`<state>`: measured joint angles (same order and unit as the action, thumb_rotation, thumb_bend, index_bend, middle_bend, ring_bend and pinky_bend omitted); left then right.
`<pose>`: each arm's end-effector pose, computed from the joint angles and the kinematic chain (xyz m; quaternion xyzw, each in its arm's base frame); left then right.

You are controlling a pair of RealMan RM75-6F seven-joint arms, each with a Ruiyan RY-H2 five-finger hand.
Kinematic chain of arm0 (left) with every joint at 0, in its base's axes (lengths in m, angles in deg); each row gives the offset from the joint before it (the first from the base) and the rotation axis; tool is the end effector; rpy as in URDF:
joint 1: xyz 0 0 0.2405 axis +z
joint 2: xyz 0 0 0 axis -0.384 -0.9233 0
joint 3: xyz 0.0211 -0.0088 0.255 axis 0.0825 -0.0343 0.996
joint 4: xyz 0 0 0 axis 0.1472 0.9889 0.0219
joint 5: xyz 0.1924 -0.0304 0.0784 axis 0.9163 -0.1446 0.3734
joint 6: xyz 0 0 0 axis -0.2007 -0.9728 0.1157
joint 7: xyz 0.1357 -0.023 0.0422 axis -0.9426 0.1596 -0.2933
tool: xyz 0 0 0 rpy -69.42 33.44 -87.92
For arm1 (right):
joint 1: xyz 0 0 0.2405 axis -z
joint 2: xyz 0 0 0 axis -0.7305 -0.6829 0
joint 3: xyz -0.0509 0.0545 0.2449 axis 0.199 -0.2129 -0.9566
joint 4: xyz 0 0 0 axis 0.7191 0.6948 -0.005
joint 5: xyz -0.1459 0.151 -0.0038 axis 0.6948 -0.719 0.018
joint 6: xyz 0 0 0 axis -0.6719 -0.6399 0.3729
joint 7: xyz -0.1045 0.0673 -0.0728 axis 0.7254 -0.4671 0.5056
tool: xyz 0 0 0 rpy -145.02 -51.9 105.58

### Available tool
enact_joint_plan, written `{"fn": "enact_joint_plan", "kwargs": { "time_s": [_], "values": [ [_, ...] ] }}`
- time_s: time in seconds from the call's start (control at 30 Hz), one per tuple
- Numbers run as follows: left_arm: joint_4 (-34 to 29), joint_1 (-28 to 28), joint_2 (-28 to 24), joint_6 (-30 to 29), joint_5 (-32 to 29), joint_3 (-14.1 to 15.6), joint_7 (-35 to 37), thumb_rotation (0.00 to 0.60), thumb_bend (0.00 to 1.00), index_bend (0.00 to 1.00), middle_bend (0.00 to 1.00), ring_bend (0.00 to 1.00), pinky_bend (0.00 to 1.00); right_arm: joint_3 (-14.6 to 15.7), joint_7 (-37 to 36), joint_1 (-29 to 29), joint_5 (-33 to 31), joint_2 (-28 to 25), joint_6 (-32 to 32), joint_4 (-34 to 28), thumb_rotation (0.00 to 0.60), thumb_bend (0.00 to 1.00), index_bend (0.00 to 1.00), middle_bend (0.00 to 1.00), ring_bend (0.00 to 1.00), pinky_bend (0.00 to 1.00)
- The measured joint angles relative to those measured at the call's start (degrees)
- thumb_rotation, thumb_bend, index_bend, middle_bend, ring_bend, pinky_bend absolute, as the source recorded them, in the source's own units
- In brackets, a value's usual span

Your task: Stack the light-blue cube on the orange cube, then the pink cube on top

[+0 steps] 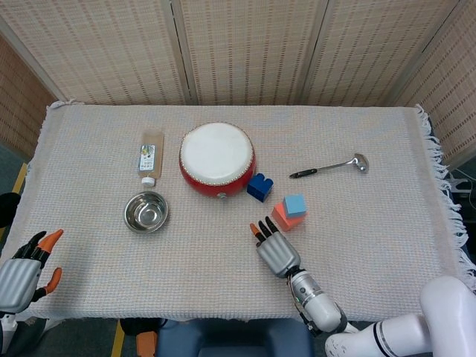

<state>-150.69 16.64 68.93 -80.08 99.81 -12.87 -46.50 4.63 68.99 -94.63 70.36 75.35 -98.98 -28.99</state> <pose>-0.3187 0.1722 0.1537 -0.6493 -0.3637 -0.3672 0.5580 -0.1208 -0.2543 -0.0552 0.8763 -0.1479 0.1654 0.4277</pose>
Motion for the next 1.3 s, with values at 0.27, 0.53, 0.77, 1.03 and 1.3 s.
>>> {"fn": "enact_joint_plan", "kwargs": {
  "time_s": [0.27, 0.53, 0.77, 1.03, 1.3],
  "values": [
    [0.0, 0.2, 0.0, -0.2, 0.0, -0.1, 0.0, 0.6, 0.49, 0.01, 0.13, 0.07, 0.25, -0.6, -2.5, 0.4, 2.9, -3.3, -1.6, -3.9, 0.6, 0.13, 0.5, 0.0, 0.0, 0.0],
    [-0.1, 0.0, 0.2, 0.4, -0.3, -0.2, -0.7, 0.6, 0.49, 0.01, 0.13, 0.07, 0.25, -6.0, -4.6, -1.2, 1.1, -9.6, -1.5, -10.3, 0.6, 0.13, 0.51, 0.0, 0.0, 0.0],
    [-0.1, -0.5, 0.3, 1.6, -0.7, -0.1, -0.9, 0.6, 0.48, 0.01, 0.13, 0.07, 0.25, -12.9, -4.8, -6.3, -11.4, -15.8, 0.7, -13.4, 0.6, 0.13, 0.53, 0.0, 0.0, 0.0],
    [0.0, -0.8, 0.5, 2.3, -1.2, -0.2, -1.1, 0.6, 0.48, 0.01, 0.13, 0.07, 0.25, -18.5, -6.9, -11.9, -23.5, -22.3, 2.2, -14.0, 0.6, 0.14, 0.54, 0.0, 0.0, 0.0],
    [0.1, -1.2, 0.9, 3.3, -1.6, -0.3, -2.2, 0.6, 0.48, 0.01, 0.13, 0.07, 0.25, -16.2, -2.6, -16.9, -31.5, -25.6, 2.8, -12.5, 0.6, 0.14, 0.53, 0.0, 0.0, 0.0]
  ]
}}
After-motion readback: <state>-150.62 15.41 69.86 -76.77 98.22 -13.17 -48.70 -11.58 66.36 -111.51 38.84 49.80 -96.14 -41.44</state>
